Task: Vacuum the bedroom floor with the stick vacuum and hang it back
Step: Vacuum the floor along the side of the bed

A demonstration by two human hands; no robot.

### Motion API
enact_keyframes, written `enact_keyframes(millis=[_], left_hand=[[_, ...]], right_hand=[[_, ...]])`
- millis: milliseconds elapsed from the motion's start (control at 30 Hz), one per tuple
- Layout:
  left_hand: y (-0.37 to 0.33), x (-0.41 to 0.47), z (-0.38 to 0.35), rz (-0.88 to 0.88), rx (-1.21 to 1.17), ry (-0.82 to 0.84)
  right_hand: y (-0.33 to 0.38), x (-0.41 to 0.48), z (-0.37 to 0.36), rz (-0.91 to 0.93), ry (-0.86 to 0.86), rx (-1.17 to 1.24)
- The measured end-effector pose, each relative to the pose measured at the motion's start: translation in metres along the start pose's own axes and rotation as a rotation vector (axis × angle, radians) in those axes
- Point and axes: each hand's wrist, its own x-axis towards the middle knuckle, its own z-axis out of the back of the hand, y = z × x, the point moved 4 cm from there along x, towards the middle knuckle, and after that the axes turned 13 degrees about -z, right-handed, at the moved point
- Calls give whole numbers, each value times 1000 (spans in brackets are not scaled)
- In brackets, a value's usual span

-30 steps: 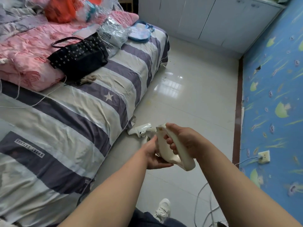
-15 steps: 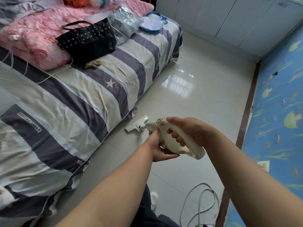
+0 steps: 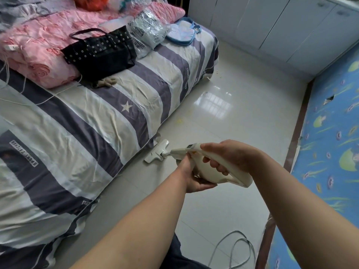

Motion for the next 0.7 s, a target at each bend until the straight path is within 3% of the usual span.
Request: enact_keyframes(millis=[433,700], left_hand=[[-49,33,-23,10,-74,-51],[-68,45,-37,-72,-138,-42]], right_hand=[[51,30,36,25,3,-91],[79,40,55,57,21,-182]])
